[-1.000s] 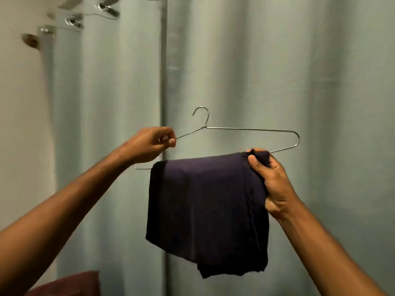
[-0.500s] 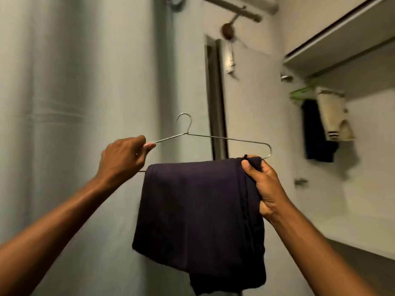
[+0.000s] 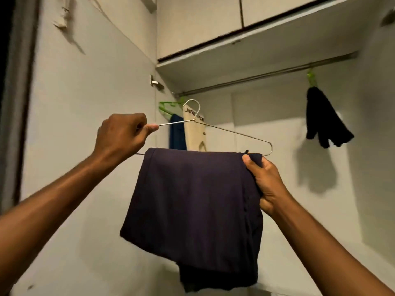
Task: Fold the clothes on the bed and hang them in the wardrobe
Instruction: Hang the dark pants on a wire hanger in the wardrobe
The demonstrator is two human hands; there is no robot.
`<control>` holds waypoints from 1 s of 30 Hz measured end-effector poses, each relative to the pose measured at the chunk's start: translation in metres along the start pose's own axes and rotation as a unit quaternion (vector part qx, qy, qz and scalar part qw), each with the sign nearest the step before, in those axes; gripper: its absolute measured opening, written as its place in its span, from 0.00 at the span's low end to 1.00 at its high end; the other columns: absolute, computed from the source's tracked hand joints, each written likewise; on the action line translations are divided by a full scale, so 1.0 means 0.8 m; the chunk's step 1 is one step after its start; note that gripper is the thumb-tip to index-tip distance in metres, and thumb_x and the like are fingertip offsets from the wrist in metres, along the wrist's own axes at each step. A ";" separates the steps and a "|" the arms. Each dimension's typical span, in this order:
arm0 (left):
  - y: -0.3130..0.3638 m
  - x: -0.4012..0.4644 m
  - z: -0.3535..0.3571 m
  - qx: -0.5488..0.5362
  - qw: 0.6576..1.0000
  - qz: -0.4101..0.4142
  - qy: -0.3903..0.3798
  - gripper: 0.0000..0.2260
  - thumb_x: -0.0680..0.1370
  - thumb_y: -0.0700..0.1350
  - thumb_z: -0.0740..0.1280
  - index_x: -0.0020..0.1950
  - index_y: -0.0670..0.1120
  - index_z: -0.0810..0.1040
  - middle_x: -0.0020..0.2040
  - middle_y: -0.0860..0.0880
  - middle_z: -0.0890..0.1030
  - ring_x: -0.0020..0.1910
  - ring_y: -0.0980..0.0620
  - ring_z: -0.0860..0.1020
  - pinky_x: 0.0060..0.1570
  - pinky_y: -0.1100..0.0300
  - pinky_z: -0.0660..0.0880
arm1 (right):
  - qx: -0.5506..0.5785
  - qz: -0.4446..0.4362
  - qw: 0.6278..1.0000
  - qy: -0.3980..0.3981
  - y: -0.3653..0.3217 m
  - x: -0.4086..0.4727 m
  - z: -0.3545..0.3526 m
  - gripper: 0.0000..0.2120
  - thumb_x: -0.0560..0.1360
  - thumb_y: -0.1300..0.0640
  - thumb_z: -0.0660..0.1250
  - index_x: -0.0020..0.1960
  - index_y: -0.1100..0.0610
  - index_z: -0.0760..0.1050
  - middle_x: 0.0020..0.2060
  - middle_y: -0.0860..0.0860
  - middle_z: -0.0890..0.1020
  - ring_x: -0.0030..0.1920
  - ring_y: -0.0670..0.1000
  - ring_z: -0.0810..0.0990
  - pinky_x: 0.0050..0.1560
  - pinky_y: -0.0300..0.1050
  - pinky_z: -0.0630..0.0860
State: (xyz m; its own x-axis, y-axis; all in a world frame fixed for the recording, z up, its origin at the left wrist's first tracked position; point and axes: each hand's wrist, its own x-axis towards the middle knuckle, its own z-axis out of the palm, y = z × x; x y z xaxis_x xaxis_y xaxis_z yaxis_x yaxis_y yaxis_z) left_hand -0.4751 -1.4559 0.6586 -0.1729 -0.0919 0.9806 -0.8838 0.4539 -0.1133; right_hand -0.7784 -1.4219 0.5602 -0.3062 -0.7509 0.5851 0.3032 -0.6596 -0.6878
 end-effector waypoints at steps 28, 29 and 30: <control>0.360 0.281 0.679 -0.415 0.905 0.041 0.085 0.13 0.82 0.50 0.63 0.44 0.44 0.79 0.37 0.51 0.78 0.35 0.52 0.75 0.36 0.59 0.70 | -0.321 -0.370 0.860 0.140 -0.115 0.403 -0.357 0.03 0.78 0.57 0.69 0.50 0.50 0.77 0.45 0.50 0.84 0.48 0.50 0.83 0.53 0.47 0.81; 0.367 0.289 0.697 -0.430 0.899 0.024 0.078 0.13 0.82 0.50 0.63 0.43 0.45 0.79 0.36 0.50 0.79 0.35 0.51 0.76 0.37 0.58 0.71 | -0.359 -0.393 0.834 0.144 -0.119 0.412 -0.352 0.03 0.78 0.56 0.70 0.49 0.49 0.77 0.44 0.49 0.83 0.48 0.49 0.82 0.52 0.48 0.80; 0.375 0.297 0.713 -0.446 0.892 0.007 0.067 0.12 0.82 0.50 0.64 0.42 0.46 0.78 0.36 0.50 0.79 0.36 0.50 0.77 0.38 0.56 0.72 | -0.398 -0.415 0.804 0.149 -0.122 0.421 -0.345 0.03 0.78 0.55 0.69 0.48 0.49 0.76 0.43 0.48 0.83 0.46 0.48 0.82 0.51 0.47 0.80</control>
State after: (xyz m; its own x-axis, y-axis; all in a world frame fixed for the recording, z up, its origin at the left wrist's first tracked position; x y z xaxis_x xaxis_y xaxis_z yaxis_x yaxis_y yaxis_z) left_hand -1.0292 -1.8470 0.7666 -0.0742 -0.0014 0.9972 -0.1738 0.9847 -0.0116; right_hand -1.1602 -1.6012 0.7057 -0.3442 0.0566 0.9372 -0.7553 -0.6096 -0.2406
